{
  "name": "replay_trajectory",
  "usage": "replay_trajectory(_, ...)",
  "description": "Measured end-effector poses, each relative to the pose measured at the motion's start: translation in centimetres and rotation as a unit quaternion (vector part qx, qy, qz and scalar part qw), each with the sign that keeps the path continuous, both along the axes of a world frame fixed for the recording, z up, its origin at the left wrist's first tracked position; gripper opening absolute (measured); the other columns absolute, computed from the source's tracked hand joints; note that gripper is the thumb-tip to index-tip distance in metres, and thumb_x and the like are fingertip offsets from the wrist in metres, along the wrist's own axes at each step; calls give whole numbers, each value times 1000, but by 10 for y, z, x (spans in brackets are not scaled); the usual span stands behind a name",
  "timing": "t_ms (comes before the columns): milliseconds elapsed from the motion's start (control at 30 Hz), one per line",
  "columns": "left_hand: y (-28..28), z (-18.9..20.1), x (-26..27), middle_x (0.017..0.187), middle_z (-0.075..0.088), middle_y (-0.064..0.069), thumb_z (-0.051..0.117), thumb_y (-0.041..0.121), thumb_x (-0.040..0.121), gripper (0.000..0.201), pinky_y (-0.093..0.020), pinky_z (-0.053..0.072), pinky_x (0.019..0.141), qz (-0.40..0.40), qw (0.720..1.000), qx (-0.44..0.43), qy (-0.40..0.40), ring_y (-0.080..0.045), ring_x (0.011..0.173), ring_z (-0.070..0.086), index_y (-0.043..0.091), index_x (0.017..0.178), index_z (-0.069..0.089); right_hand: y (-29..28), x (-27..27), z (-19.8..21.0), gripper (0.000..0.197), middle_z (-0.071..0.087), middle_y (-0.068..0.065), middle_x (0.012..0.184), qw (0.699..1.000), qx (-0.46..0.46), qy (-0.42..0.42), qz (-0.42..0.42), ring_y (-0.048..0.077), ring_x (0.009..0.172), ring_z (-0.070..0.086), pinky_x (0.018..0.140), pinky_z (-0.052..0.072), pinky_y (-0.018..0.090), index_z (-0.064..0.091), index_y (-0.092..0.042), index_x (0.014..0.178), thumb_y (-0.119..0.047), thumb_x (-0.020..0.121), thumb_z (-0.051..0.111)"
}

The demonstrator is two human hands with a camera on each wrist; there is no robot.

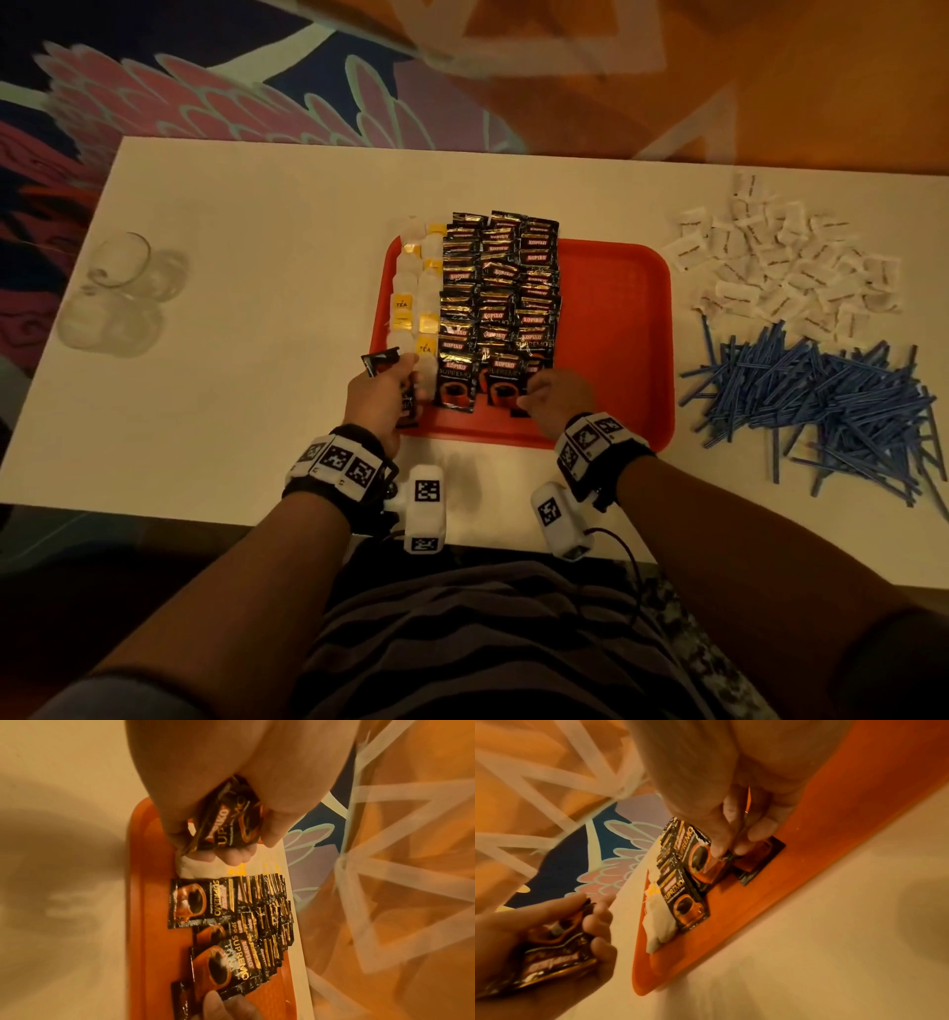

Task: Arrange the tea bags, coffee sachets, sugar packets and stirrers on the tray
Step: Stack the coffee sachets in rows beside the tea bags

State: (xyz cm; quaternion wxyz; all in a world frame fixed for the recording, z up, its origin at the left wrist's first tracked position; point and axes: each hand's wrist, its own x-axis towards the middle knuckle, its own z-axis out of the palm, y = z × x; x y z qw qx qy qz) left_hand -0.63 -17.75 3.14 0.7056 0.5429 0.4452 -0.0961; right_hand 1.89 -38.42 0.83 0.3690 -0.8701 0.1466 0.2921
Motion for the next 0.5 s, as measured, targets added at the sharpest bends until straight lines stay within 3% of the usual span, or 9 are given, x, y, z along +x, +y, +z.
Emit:
replay_trajectory(67, 8, -3, -3, 69, 66, -1, 66, 18, 95, 16, -28, 46, 51, -10, 1000, 2, 4, -14, 54, 56, 8, 107, 68, 4, 0, -6, 21, 66, 2, 113, 1000, -6, 4, -1, 8, 90, 56, 53, 32, 8, 68, -11, 107, -18, 87, 71)
replay_trajectory(233, 19, -7, -6, 69, 65, -2, 67, 19, 93, 11, -30, 47, 55, -20, 1000, -7, 15, -15, 56, 56, 10, 100, 68, 15, 0, -21, 16, 65, 0, 103, 998, -7, 11, -56, -1, 70, 50, 48, 33, 8, 66, -13, 95, -16, 83, 76)
replay_trajectory(500, 24, -8, -6, 69, 64, -3, 68, 18, 93, 11, -28, 47, 52, -22, 999, -29, 16, -14, 57, 57, 9, 98, 68, 23, 2, -25, 22, 62, -1, 96, 997, -15, 6, -80, 2, 70, 52, 51, 38, 12, 60, -16, 91, -20, 80, 78)
